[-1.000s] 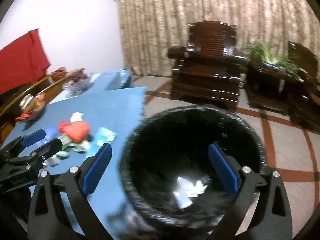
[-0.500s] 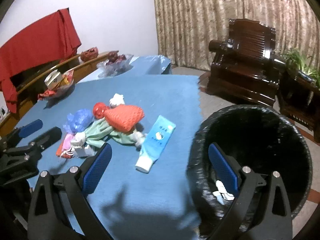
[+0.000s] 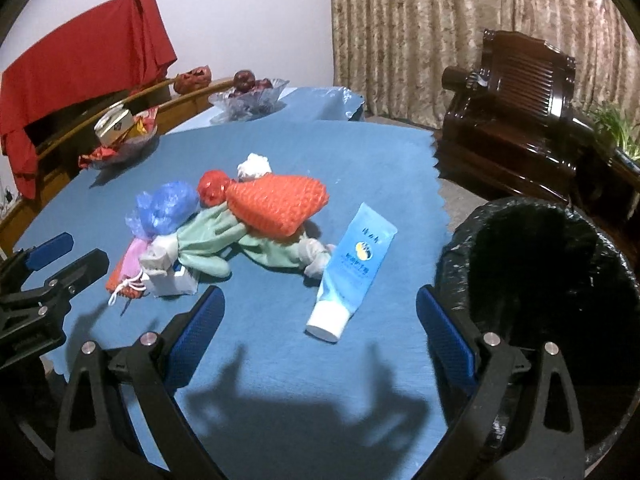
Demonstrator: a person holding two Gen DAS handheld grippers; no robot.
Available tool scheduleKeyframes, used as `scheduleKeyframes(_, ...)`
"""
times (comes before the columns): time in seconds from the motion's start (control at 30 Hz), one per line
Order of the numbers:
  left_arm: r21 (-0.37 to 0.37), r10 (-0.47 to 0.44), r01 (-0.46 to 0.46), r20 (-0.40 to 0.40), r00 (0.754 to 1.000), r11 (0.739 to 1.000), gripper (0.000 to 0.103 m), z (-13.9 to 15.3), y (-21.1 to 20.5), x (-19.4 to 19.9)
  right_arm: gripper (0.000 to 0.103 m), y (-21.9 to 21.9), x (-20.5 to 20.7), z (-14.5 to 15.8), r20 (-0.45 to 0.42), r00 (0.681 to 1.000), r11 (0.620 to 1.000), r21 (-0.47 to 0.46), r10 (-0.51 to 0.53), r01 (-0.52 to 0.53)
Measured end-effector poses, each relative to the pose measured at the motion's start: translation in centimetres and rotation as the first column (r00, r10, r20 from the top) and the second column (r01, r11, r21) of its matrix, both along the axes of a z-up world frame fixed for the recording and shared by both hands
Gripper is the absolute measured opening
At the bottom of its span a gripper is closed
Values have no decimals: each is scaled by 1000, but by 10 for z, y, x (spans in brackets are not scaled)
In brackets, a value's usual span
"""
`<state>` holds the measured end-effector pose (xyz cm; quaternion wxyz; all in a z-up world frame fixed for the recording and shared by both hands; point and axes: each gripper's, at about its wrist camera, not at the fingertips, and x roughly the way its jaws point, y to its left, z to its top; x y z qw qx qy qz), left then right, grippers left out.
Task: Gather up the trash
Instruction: 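Move both tools back over the trash pile on the table, then grasp the blue hand-cream tube with the right tool while the left tool grasps the pale green glove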
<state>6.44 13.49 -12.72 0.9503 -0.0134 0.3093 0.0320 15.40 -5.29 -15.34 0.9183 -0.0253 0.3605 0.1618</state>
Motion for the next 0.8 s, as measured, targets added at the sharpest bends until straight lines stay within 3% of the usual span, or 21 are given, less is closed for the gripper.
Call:
scheduleKeyframes(0.1, -1, 8, -8, -20, 1000, 1000, 82, -8, 6, 1, 83, 6, 5, -10, -23, 1000, 1000, -13, 9, -9)
scheduleKeyframes(0.63, -13, -4, 4, -57, 998, 1000, 76, -25, 10, 13, 69, 15, 39, -49, -100, 995, 992, -127, -17, 4)
scheduleKeyframes(0.8, -15, -27, 26, -63, 998, 1000, 74, -27, 4, 17, 54, 14, 48, -59, -138, 990, 991, -134, -10, -9)
